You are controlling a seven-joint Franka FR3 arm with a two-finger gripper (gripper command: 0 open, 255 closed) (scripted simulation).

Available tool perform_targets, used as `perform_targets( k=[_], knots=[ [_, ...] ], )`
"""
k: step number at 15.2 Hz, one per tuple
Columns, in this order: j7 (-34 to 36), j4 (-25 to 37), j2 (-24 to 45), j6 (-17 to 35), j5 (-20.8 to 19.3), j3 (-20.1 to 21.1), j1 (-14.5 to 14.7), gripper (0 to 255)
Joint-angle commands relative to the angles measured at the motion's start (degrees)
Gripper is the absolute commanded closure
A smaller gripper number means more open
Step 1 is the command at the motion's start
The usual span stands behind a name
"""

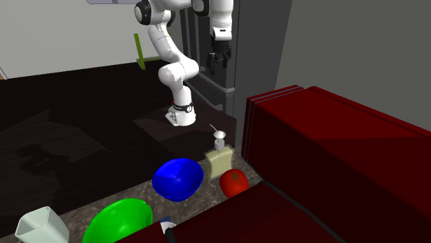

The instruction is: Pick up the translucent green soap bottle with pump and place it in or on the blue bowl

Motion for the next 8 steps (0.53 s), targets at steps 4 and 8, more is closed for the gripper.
perform_targets(
  k=[4, 8],
  knots=[
    [-1.98, -1.17, 3.09, 5.42, -1.28, -2.22, -1.35, 0],
    [-4.61, -1.71, 8.15, 12.59, -2.47, -5.19, -3.00, 0]
  ],
)
